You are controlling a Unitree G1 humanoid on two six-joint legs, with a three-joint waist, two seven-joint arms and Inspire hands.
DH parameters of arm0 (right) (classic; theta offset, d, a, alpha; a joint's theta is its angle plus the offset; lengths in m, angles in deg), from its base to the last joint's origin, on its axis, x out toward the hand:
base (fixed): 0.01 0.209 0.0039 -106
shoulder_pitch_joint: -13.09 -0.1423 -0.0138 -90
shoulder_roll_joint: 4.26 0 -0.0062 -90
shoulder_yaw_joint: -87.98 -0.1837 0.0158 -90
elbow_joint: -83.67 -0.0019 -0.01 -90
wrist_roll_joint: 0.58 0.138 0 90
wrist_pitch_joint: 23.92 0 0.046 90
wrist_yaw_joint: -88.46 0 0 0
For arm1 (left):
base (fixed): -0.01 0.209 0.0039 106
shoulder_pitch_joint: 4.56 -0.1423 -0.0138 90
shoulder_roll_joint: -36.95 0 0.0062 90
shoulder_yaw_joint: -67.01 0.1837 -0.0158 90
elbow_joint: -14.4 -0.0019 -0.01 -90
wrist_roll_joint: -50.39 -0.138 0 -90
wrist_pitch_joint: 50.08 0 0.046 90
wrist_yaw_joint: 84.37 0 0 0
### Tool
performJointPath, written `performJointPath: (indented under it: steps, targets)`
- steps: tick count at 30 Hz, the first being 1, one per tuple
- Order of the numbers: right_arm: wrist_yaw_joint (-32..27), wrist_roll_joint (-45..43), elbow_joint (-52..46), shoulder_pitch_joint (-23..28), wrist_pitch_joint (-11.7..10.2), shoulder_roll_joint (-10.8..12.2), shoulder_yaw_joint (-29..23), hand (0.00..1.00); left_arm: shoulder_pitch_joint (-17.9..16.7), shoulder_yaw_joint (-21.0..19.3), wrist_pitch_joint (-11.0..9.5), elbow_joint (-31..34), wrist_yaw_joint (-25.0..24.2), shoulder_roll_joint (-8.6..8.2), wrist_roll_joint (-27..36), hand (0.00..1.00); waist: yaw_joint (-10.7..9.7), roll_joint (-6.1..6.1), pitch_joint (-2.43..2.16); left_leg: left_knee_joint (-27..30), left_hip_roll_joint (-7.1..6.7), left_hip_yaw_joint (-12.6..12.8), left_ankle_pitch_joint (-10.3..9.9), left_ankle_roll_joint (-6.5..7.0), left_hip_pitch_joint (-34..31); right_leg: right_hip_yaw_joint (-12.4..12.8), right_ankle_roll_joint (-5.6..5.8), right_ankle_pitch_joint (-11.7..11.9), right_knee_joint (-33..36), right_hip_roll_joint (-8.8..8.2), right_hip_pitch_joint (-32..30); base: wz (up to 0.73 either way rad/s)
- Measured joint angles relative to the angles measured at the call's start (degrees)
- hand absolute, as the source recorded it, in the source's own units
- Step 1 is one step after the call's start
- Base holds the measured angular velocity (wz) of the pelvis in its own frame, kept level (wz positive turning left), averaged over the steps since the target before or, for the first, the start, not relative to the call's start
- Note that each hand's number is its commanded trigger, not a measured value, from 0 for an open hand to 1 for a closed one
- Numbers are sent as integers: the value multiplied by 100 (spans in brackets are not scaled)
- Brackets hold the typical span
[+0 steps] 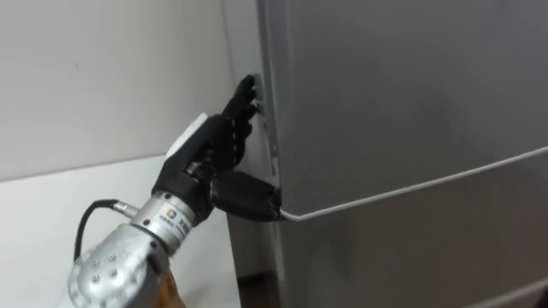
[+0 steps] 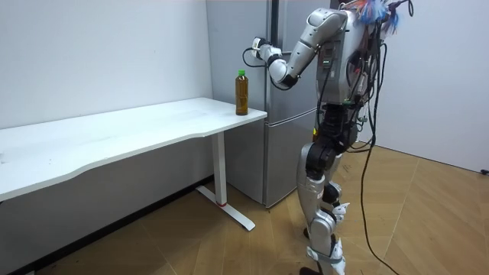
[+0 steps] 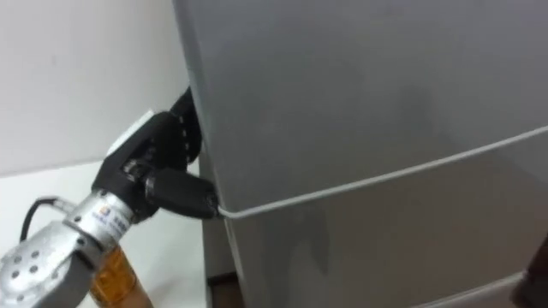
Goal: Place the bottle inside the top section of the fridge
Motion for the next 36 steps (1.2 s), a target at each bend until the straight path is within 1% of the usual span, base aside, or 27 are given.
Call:
performJointPath:
  steps: [1, 2, 4, 6, 8, 13, 15, 18, 19, 22, 25, 30, 32, 34, 36]
  targets:
    - [12, -95, 0, 1, -1, -1, -31, 0, -11, 67, 13, 89, -71, -6, 0, 0, 20, -22, 15, 14, -21, 38, 0, 0, -17, -17, 6, -4, -2, -19, -1, 19]
    - [44, -139, 0, 1, -7, 0, -50, 0, -12, 104, 20, 176, -96, -7, 0, 0, 23, -37, 11, 27, -97, 50, 0, 3, -40, -83, 23, -15, -5, -22, -16, 7]
    - [59, -149, 9, 4, -29, 0, -101, 0, -12, 59, 21, 205, -97, -8, -2, 0, 26, -37, 9, 50, -119, 51, -8, 17, -75, -102, 38, -24, -20, -59, -30, -13]
    - [89, -126, 7, 36, -57, 7, -131, 0, -12, 26, 21, 217, -97, -26, -2, 0, 31, -41, 7, 59, -172, 64, -48, 86, -108, -102, 71, -48, -62, -71, -29, -6]
    - [105, -100, 20, 42, -98, 6, -151, 0, -13, 29, 21, 231, -96, -40, -2, 0, 30, -40, 6, 70, -200, 81, -39, 129, -119, -97, 82, -78, -76, -92, -39, 8]
    - [102, -100, 22, 58, -140, 6, -151, 0, -15, 79, 21, 256, -98, -45, -107, 0, 31, -37, 0, 188, -204, 82, -33, 138, -195, -122, 82, -86, -63, -108, -38, 9]
    - [102, -100, 21, 62, -165, 6, -148, 0, -62, 91, 20, 375, -101, -77, -292, 0, 33, -38, -1, 215, -203, 82, -33, 138, -204, -121, 75, -87, -51, -110, -36, 5]
    - [105, -86, 25, 75, -225, 4, -105, 0, -161, 106, -9, 428, -110, -110, -308, 0, 33, -39, -1, 235, -198, 82, -33, 137, -173, -138, 65, -94, -26, -113, -2, 0]
    - [107, -67, 28, 89, -250, 4, -79, 0, -229, 106, -42, 428, -143, -151, -302, 0, 40, -42, 1, 231, -198, 83, -33, 137, -126, -136, 61, -97, -22, -113, 32, -4]
    - [104, -38, 117, 81, -343, 3, -38, 0, -474, 139, -242, 430, -211, -241, -269, 0, 29, -48, -1, 230, -201, 132, -33, 137, -74, -137, 64, -131, 0, -124, 88, -2]
    - [108, -16, 245, 27, -357, 5, -29, 0, -649, 190, -384, 473, -320, -250, -202, 0, 39, -77, -3, 225, -201, 145, -33, 137, -25, -137, 67, -150, 13, -125, 117, 0]
    - [104, -19, 255, 25, -380, 5, 19, 0, -795, 236, -444, 646, -616, -254, -203, 0, 40, -106, 0, 224, -204, 145, -33, 137, -1, -136, 72, -163, 13, -128, 146, 1]
    - [94, 48, 262, 31, -398, 5, 63, 0, -812, 368, -491, 646, -666, -264, -195, 0, 39, -111, 3, 224, -204, 143, -33, 137, 2, -136, 72, -163, 15, -128, 148, 0]
    - [89, 68, 262, 32, -396, 10, 70, 0, -818, 484, -510, 646, -705, -294, -185, 0, 39, -133, 18, 223, -204, 143, -33, 137, 5, -128, 72, -163, 17, -126, 148, 0]
    - [91, 67, 261, 34, -393, 12, 67, 0, -824, 505, -513, 647, -785, -328, -175, 0, 39, -150, 29, 224, -204, 143, -33, 137, 5, -116, 72, -164, 21, -122, 142, 0]
